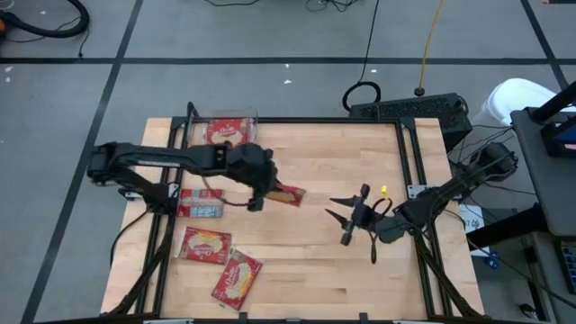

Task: Sort popcorn bags into baskets
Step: Put the red popcorn bag into the transparent bin

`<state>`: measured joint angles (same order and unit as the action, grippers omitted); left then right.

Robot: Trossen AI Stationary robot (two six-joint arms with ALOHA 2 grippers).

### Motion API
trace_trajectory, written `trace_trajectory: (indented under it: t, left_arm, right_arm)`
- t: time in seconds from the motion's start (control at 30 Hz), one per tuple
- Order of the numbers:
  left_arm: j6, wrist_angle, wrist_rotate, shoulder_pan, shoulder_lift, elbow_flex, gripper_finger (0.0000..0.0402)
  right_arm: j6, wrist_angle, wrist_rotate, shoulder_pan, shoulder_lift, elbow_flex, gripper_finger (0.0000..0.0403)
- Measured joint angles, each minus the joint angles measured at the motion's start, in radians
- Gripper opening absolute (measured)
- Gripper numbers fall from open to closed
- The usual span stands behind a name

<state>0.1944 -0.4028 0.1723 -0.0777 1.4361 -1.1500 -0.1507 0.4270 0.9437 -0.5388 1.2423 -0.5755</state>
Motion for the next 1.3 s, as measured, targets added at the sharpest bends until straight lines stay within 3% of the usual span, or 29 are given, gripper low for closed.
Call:
trace_trajectory:
  t: [0.23,0.33,0.57,0.83,0.97,1.3]
  left_arm:
    - [0.138,-0.156,-0.169,-0.007,-0.179,0.0,0.0042]
    - [0.232,-0.216,-0.211,-0.026,-0.235,0.0,0.0037]
    - [0.249,-0.277,-0.303,-0.109,-0.319,0.0,0.0048]
    - [0.234,-0.353,-0.302,-0.258,-0.324,0.0,0.005]
    - [0.239,-0.351,-0.269,-0.339,-0.321,0.012,0.005]
    - [0.328,-0.219,-0.141,-0.572,-0.321,0.138,0.0051]
  right_arm:
    - [-0.235,-0.18,-0.03,-0.052,-0.004,0.002,0.0146]
    - [-0.269,-0.168,-0.033,-0.064,0.006,0.002,0.0146]
    - [-0.276,-0.155,-0.057,-0.065,0.033,0.002,0.0146]
    - [-0.276,-0.146,-0.063,-0.065,0.074,0.002,0.0146]
    - [-0.275,-0.141,-0.115,-0.065,0.077,0.002,0.0146]
    - [-0.272,-0.141,-0.168,-0.065,0.077,0.002,0.0146]
